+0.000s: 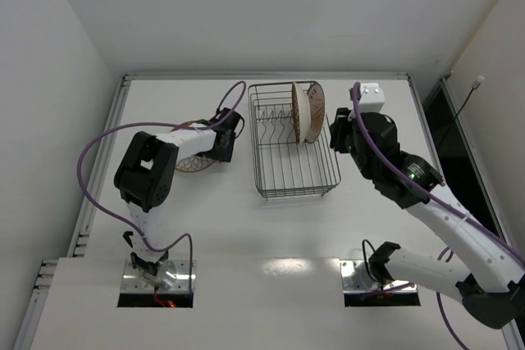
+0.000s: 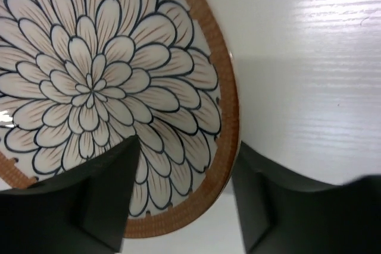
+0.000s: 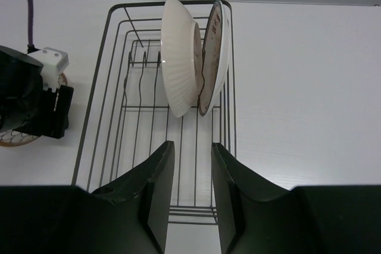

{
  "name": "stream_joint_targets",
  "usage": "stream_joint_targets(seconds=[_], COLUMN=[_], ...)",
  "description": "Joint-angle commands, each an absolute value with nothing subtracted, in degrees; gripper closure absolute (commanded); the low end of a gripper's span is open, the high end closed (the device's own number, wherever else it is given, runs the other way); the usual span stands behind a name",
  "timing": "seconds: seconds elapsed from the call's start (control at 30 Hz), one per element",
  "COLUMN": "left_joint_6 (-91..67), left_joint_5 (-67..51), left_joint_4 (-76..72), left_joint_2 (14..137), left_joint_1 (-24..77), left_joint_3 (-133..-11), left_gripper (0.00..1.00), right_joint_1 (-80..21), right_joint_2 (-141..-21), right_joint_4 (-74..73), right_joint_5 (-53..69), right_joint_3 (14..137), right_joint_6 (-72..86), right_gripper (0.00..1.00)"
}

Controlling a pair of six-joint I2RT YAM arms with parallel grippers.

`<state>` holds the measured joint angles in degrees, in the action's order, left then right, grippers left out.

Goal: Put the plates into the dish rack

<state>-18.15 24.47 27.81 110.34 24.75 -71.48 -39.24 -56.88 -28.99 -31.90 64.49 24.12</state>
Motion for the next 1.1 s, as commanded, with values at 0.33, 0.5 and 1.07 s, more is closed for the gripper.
stream_joint_targets(seconds=[0.33,0.5,1.07], left_joint_6=[-21.36,-23.2,-34.71], left_joint_5=[28.47,23.74,4.06], left_joint_4=[34.01,36.38,35.43], left_joint_2=[112.85,105.33,82.62], left_joint_1=[24.08,23.56,22.24], left_joint_3=[-74.6,-77.42,-102.83], left_gripper=[1.0,1.0,1.0], right_joint_1=[-39.55,-39.55,-39.02], right_joint_2=[-50.81,-49.48,-32.0], right_joint_4=[-29.36,-32.69,-45.08], right_joint_5=[-34.01,-36.04,-60.8], right_joint_3=[63.9,61.8,43.97], right_joint_6=[26.19,26.72,37.78], right_gripper=[0.71,0.71,0.68])
